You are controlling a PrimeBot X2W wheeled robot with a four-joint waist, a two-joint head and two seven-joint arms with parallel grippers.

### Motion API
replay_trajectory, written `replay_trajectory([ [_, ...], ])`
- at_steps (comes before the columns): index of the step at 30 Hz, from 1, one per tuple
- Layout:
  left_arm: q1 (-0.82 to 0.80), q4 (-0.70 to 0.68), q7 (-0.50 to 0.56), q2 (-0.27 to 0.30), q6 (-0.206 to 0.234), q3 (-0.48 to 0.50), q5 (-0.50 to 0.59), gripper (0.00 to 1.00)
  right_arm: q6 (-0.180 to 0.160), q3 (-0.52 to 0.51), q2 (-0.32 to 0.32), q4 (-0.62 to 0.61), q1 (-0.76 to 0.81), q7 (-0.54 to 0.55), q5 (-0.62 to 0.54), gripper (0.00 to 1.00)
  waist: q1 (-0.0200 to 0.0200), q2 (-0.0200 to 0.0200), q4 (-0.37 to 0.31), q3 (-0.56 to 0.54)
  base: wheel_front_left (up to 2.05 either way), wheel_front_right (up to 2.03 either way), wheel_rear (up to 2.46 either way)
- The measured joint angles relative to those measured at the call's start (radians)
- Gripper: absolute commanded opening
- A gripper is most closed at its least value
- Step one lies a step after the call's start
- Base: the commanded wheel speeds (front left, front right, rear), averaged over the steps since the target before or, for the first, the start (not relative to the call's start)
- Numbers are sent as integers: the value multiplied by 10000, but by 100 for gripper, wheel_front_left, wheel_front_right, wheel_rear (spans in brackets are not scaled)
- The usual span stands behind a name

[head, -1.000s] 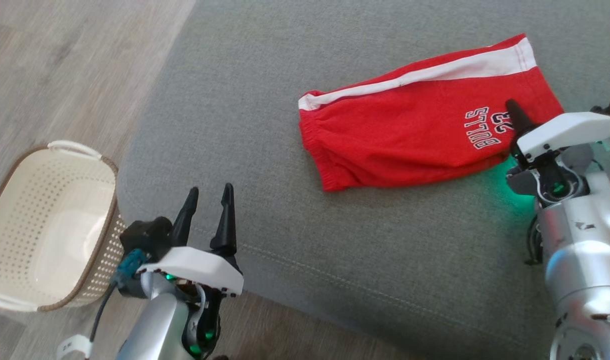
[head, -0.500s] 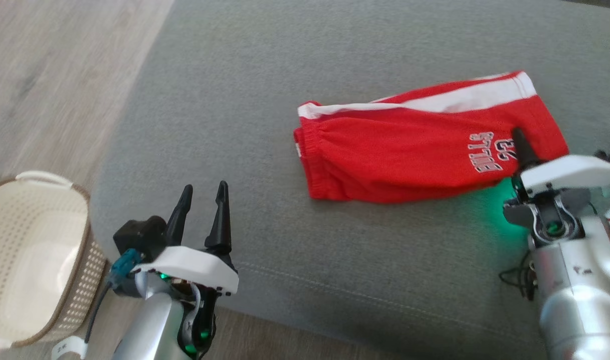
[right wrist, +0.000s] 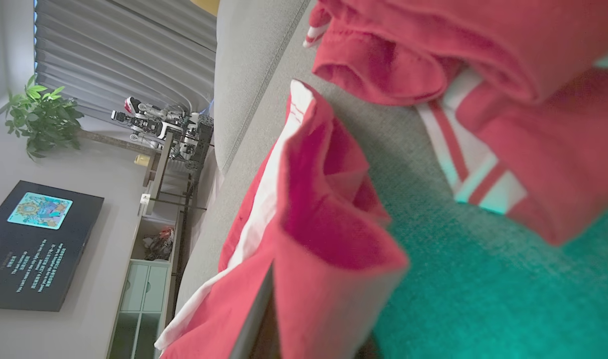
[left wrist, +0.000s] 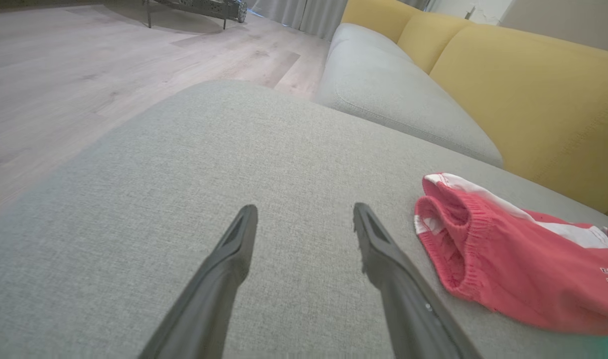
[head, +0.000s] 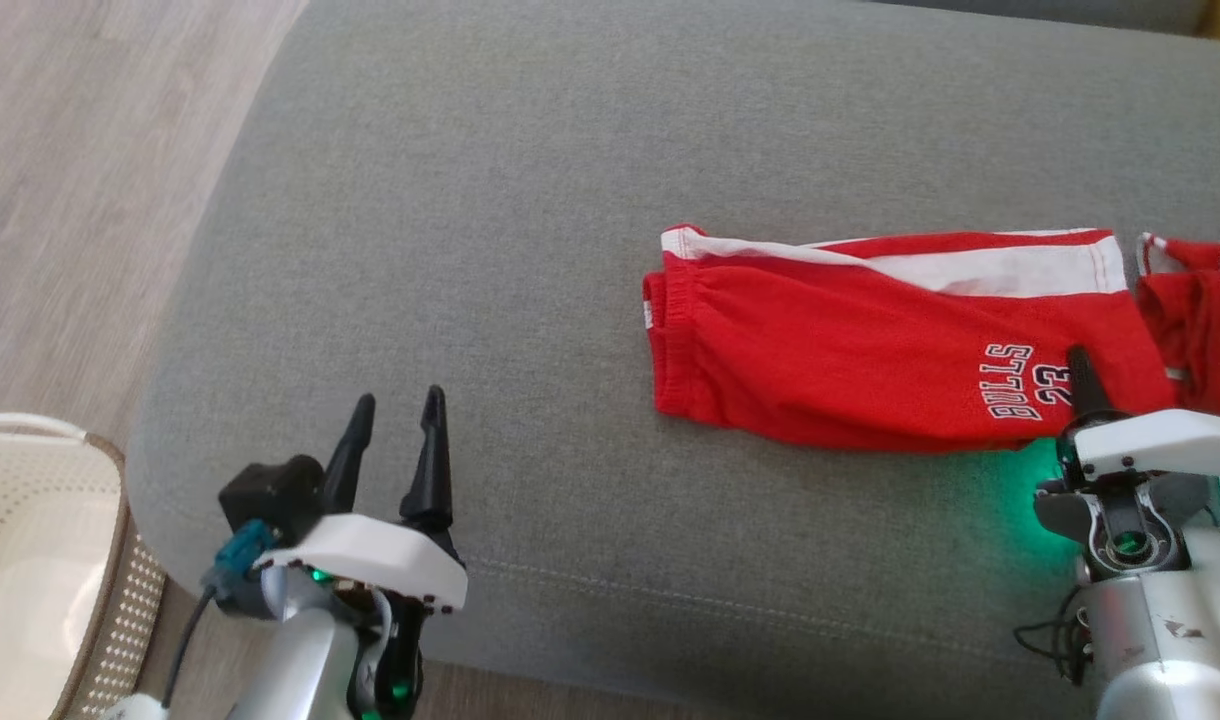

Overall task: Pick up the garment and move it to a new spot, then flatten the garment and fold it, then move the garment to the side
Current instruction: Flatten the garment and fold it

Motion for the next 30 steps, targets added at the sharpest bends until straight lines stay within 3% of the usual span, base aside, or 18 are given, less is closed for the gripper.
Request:
replay_trajectory([
  [5, 23, 65, 0, 0, -77, -8, 71, 100, -2, 767, -2, -186, -58, -159, 523, 0, 0, 0, 42, -132, 0, 0, 0],
  [21, 383, 90, -2, 6, -140, 297, 142, 100, -2, 4347, -4, -2961, 876, -422, 3173, 0, 0, 0, 769, -590, 0, 0, 0],
  [30, 463, 86, -2, 8, -132, 263, 138, 100, -2, 5436, -6, -2987, 920, -493, 3335, 0, 0, 0, 1255, -597, 0, 0, 0],
])
